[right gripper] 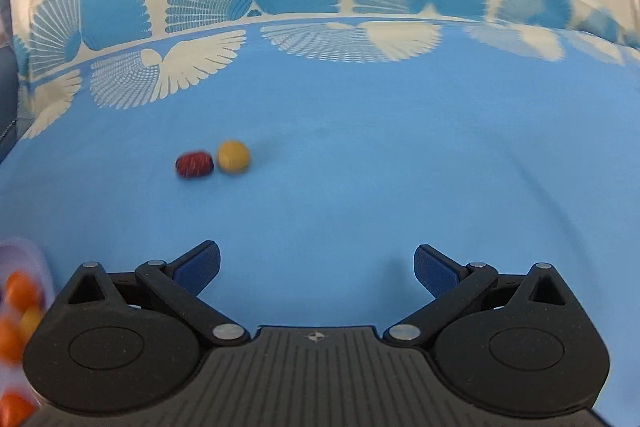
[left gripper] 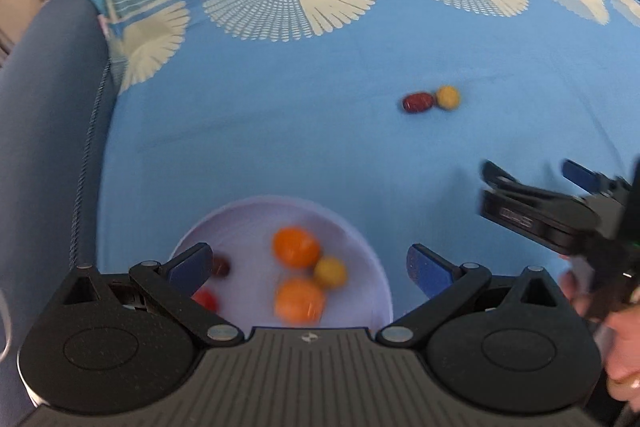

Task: Organize fruits
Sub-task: 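Grasp a red date with the left tool while the right tool grasps a yellow jujube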

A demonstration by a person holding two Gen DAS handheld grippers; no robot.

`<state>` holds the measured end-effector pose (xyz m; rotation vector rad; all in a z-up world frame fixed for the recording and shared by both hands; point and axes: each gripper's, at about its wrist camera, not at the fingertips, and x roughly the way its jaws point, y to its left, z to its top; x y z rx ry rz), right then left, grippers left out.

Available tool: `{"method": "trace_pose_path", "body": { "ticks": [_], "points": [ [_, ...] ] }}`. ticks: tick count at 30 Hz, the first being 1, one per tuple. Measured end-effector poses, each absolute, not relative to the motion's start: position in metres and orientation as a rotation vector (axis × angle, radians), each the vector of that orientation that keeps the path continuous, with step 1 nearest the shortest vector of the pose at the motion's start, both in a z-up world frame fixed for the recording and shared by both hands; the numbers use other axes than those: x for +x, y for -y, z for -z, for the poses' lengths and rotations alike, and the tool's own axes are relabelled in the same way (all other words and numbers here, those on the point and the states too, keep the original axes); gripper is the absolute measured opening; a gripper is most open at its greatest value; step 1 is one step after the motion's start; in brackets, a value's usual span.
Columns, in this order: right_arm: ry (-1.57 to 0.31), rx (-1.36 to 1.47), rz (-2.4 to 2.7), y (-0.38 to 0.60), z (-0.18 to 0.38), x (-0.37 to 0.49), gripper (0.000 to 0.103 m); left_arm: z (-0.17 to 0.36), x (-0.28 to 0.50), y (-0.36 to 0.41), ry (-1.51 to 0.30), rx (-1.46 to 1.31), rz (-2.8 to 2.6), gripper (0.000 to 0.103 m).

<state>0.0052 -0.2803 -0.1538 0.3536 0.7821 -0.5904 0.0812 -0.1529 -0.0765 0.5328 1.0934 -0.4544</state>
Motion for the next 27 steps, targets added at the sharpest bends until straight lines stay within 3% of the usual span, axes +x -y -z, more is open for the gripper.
{"method": "trace_pose_path", "body": {
  "ticks": [9,13,15,16,17,27],
  "points": [
    [-0.678,0.198,0.592,0.31,0.175,0.084,0.099,0.118,0.139,0.21,-1.072,0.567,0.434,0.103],
    [-0.638,0.154,0.535,0.311,0.169,0.081,0.061,0.138,0.155,0.231,-1.07,0.569,0.455,0.103],
    [-0.628,0.169,0.531,0.319,0.168,0.079,0.054,0.144,0.162,0.237,-1.062,0.559,0.446,0.103],
    [-0.621,0.176,0.544,0.321,0.166,0.077,0.035,0.147,0.164,0.24,-1.072,0.563,0.443,0.103],
    [-0.629,0.163,0.555,0.324,0.165,0.076,0.026,0.149,0.165,0.242,-1.077,0.56,0.44,0.103],
    [-0.649,0.233,0.808,0.374,0.161,0.042,0.026,0.163,0.155,0.28,-1.066,0.536,0.571,0.103]
  ]
}}
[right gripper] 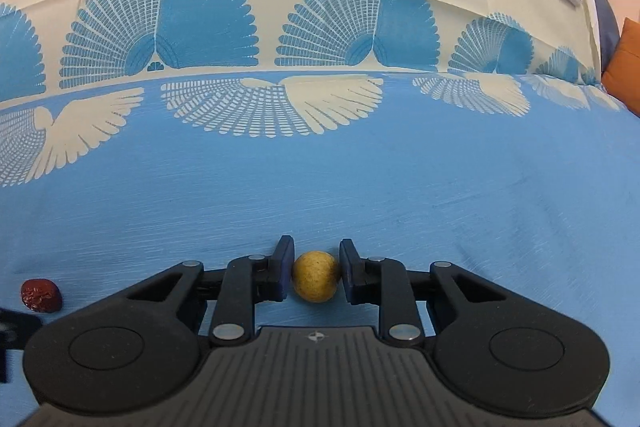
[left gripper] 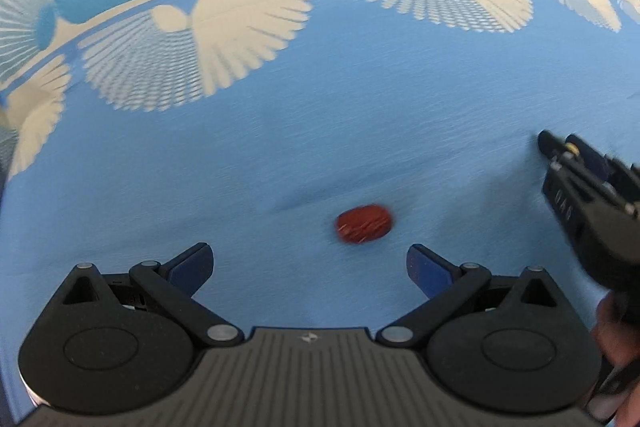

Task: Organize fruits
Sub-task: 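Grasp a red date with the left tool while the right tool grasps a yellow jujube, then carry the red date and yellow jujube over the plate with both tools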

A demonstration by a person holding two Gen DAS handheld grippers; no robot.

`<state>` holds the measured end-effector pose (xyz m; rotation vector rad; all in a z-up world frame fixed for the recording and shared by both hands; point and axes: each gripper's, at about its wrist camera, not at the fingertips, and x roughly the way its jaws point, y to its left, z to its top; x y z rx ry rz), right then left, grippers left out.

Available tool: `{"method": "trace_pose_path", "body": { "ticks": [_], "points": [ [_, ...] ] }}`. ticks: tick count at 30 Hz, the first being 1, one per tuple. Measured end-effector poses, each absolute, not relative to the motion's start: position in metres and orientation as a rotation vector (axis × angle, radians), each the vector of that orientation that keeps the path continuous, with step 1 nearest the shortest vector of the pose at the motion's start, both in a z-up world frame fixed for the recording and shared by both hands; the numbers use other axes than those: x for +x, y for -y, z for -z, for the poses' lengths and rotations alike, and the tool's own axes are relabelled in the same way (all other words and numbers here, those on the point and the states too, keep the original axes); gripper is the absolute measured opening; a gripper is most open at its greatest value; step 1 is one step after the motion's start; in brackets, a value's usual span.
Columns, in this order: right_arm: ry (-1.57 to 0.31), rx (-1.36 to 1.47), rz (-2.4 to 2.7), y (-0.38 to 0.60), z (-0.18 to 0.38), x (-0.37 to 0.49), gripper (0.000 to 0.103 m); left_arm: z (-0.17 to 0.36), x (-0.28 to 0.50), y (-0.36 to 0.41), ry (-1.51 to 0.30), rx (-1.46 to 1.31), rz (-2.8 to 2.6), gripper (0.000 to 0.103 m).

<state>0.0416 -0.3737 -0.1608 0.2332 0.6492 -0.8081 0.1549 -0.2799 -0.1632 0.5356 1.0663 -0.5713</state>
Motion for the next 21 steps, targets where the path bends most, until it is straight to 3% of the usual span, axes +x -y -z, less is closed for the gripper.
{"method": "trace_pose_path", "body": {
  "ticks": [5,7,9,10,11,21],
  "points": [
    [-0.655,0.174,0.816,0.368,0.166,0.044,0.029,0.167,0.164,0.294,-1.085,0.459,0.587,0.098],
    [-0.662,0.17,0.831,0.367,0.165,0.042,0.034,0.168,0.166,0.296,-1.11,0.442,0.6,0.072],
    [-0.666,0.176,0.838,0.365,0.165,0.039,0.035,0.17,0.166,0.296,-1.137,0.426,0.615,0.06],
    [-0.664,0.179,0.84,0.365,0.165,0.038,0.034,0.169,0.166,0.295,-1.125,0.416,0.615,0.047],
    [-0.661,0.181,0.837,0.364,0.165,0.038,0.026,0.168,0.165,0.295,-1.115,0.416,0.627,0.039],
    [-0.503,0.146,0.873,0.358,0.145,0.029,0.026,0.102,0.136,0.242,-1.055,0.345,0.619,0.036]
  ]
}}
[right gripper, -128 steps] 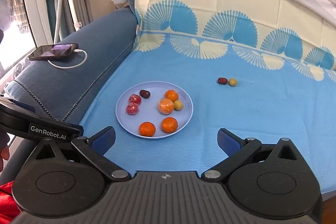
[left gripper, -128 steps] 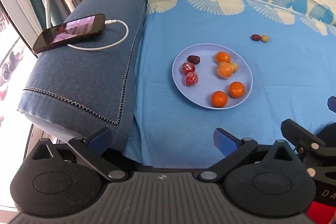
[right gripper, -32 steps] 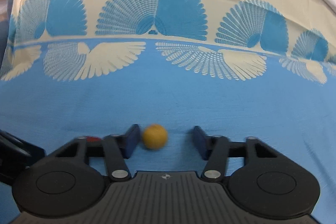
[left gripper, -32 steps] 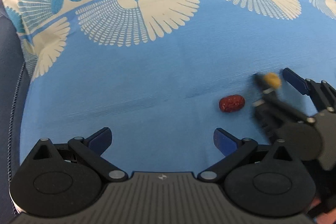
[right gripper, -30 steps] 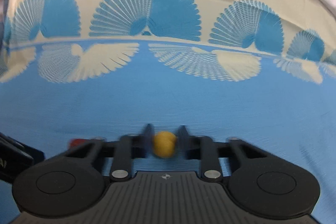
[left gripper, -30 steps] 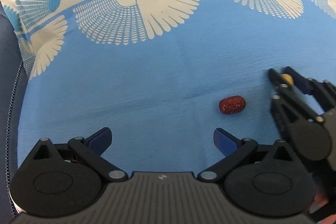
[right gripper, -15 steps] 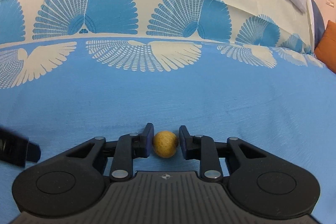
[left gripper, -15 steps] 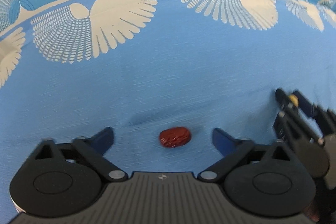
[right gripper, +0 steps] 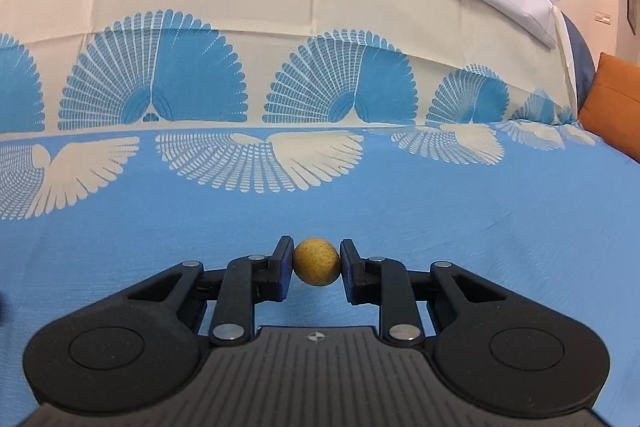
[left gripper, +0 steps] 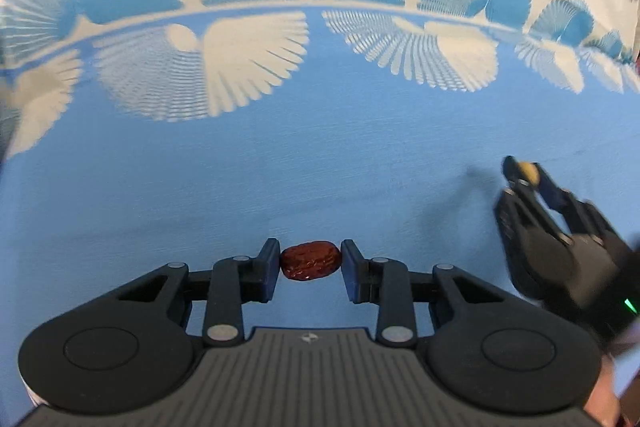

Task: Organize fruits
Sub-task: 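Carry the red date and yellow jujube over the plate with both tools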

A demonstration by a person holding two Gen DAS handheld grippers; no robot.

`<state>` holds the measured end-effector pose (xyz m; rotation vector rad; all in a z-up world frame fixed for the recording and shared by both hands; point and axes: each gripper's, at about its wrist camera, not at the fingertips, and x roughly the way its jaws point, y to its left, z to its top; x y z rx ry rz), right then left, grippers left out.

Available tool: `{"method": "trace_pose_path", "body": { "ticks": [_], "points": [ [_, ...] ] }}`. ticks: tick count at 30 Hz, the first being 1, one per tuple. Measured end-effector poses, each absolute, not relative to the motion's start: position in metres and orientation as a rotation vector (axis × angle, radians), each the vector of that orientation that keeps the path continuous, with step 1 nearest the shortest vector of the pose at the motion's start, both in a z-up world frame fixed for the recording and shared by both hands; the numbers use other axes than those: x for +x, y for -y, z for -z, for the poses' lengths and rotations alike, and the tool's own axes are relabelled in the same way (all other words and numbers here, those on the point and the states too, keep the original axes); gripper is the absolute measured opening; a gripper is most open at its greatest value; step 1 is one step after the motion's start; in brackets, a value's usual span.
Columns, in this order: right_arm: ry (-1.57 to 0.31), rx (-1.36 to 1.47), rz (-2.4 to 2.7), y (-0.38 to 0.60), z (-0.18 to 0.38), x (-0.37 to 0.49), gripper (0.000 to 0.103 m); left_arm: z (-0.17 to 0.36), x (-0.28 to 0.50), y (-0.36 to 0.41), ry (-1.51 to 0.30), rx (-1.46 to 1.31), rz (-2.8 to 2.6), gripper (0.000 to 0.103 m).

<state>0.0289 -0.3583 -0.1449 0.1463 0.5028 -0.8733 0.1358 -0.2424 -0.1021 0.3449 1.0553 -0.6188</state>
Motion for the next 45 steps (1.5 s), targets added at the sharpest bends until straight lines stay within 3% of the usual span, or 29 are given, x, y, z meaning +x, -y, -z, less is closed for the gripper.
{"method": "trace_pose_path", "body": {
  "ticks": [8,17,23,29,45],
  "points": [
    [-0.429,0.175,0.78,0.298,0.06,-0.02,0.026,0.018,0.071,0.139,-0.958,0.388,0.572,0.036],
    [-0.48,0.206,0.391,0.164,-0.023,-0.107,0.026,-0.029,-0.014,0.024,-0.99,0.353,0.501,0.036],
    [-0.557,0.259,0.168,0.084,-0.039,-0.144,0.026,-0.039,-0.068,-0.034,-0.981,0.35,0.494,0.036],
    [-0.596,0.129,0.046,0.023,-0.047,-0.172,0.026,-0.042,-0.108,-0.079,-0.926,0.319,0.454,0.036],
    [-0.579,0.009,0.058,-0.012,-0.067,-0.196,0.026,-0.047,-0.135,-0.117,-0.908,0.217,0.458,0.036]
  ]
}}
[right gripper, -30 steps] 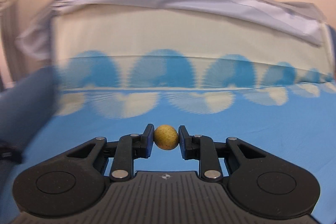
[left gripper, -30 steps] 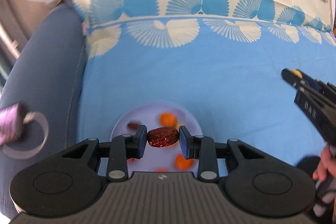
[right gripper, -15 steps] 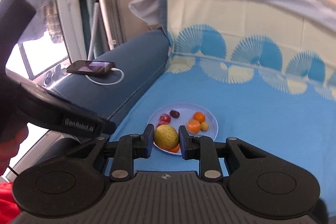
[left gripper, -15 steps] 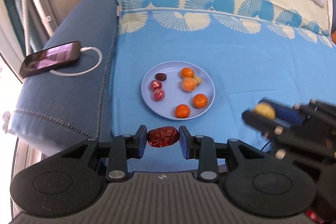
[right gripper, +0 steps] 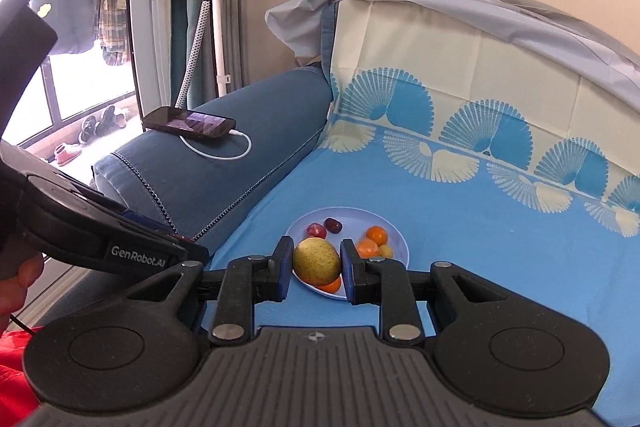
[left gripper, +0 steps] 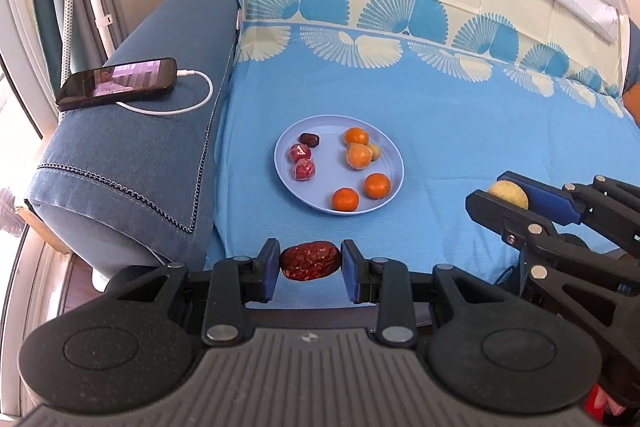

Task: Organize fruits
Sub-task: 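Carry the red date and yellow jujube over the plate with both tools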

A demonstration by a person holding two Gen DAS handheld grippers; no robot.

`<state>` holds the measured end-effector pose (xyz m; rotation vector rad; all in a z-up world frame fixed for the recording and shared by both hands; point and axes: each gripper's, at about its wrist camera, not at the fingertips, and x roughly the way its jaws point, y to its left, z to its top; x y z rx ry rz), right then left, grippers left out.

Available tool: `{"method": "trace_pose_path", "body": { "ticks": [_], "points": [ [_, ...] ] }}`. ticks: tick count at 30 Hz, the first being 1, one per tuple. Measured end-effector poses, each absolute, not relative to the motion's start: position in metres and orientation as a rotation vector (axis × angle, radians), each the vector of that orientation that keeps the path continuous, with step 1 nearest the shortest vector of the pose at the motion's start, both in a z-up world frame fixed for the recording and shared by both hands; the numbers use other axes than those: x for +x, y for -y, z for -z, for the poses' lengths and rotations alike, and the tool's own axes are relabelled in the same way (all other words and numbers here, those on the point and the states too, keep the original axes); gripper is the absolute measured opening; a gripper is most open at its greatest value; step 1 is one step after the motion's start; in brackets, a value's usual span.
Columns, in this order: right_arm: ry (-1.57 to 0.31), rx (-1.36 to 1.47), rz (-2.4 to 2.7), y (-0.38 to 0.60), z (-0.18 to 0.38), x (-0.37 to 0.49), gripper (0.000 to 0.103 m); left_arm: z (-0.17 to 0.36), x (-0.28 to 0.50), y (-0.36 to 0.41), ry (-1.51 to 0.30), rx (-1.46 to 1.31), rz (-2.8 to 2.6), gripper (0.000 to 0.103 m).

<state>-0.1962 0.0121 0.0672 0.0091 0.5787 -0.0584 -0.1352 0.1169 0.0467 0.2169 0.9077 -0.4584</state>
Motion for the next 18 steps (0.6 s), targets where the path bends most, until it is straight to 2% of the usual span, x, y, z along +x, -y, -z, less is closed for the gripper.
{"method": "trace_pose_path", "body": {
  "ticks": [18],
  "points": [
    [-0.631,0.015,0.062,-0.007,-0.056,-0.186,0.026,-0.037,-0.122,-0.115,-0.935,0.204,0.453,0.036]
  ]
}}
